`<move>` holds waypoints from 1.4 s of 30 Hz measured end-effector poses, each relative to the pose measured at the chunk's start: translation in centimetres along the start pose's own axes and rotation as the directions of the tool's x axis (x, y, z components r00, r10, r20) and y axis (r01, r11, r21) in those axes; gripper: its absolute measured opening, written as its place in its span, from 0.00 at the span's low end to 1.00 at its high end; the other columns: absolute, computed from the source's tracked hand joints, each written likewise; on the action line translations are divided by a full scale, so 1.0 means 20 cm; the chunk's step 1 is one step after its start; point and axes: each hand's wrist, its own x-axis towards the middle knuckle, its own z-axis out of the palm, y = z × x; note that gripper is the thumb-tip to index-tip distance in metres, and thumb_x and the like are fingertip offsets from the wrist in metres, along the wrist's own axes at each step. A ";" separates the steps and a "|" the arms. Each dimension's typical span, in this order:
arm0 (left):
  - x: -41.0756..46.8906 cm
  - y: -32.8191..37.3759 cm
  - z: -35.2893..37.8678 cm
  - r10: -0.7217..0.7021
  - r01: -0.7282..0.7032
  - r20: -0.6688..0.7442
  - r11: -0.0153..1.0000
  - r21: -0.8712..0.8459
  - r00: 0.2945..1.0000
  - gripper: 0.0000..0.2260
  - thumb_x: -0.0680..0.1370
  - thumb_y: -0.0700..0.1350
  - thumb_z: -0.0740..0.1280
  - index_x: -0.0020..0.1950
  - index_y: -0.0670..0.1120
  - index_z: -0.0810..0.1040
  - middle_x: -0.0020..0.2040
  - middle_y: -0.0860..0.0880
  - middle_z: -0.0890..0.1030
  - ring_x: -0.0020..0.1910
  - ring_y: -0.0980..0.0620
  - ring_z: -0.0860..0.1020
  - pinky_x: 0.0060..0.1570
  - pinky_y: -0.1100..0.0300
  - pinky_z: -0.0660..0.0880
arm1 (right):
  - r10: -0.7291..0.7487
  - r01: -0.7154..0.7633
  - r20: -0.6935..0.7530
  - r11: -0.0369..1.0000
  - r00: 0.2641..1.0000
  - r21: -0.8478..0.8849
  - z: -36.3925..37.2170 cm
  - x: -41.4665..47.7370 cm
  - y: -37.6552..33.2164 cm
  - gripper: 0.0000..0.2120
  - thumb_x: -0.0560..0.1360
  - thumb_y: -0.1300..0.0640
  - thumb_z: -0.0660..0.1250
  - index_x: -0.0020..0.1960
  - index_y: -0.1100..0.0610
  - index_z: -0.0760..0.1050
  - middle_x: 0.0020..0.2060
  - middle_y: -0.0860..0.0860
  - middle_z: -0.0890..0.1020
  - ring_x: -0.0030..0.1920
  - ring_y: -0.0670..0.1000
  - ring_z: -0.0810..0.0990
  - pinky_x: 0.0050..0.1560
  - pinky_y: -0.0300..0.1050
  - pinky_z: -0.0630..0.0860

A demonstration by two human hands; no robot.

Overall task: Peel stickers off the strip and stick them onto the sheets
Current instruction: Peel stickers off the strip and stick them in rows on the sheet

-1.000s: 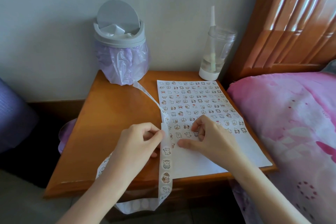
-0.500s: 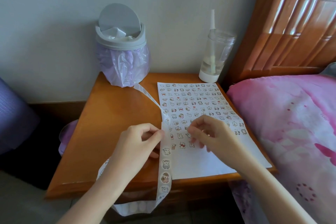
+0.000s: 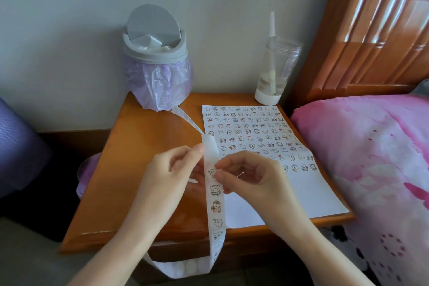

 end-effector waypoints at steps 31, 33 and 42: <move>-0.01 0.03 0.01 0.045 -0.046 0.068 0.999 0.007 0.997 0.09 0.76 0.45 0.66 0.37 0.53 0.82 0.33 0.56 0.84 0.35 0.58 0.83 0.34 0.71 0.77 | -0.051 0.050 -0.037 0.998 0.998 -0.029 -0.02 0.01 0.02 0.02 0.72 0.61 0.70 0.44 0.58 0.80 0.38 0.47 0.85 0.40 0.49 0.84 0.43 0.44 0.82; -0.01 0.03 0.01 0.041 -0.042 0.076 0.999 0.010 0.996 0.13 0.76 0.45 0.66 0.33 0.56 0.82 0.33 0.57 0.84 0.35 0.58 0.83 0.33 0.70 0.77 | -0.045 0.043 -0.040 0.998 0.998 -0.039 -0.02 0.01 0.02 0.02 0.72 0.59 0.71 0.45 0.58 0.80 0.38 0.46 0.85 0.40 0.48 0.84 0.43 0.45 0.82; -0.01 0.02 0.01 0.022 -0.024 0.067 0.999 0.033 0.997 0.15 0.76 0.46 0.66 0.32 0.60 0.83 0.33 0.55 0.84 0.35 0.55 0.83 0.34 0.65 0.79 | -0.091 0.084 -0.057 0.988 0.994 -0.126 -0.01 0.01 0.03 0.01 0.72 0.57 0.71 0.44 0.53 0.80 0.38 0.43 0.85 0.41 0.46 0.84 0.44 0.43 0.81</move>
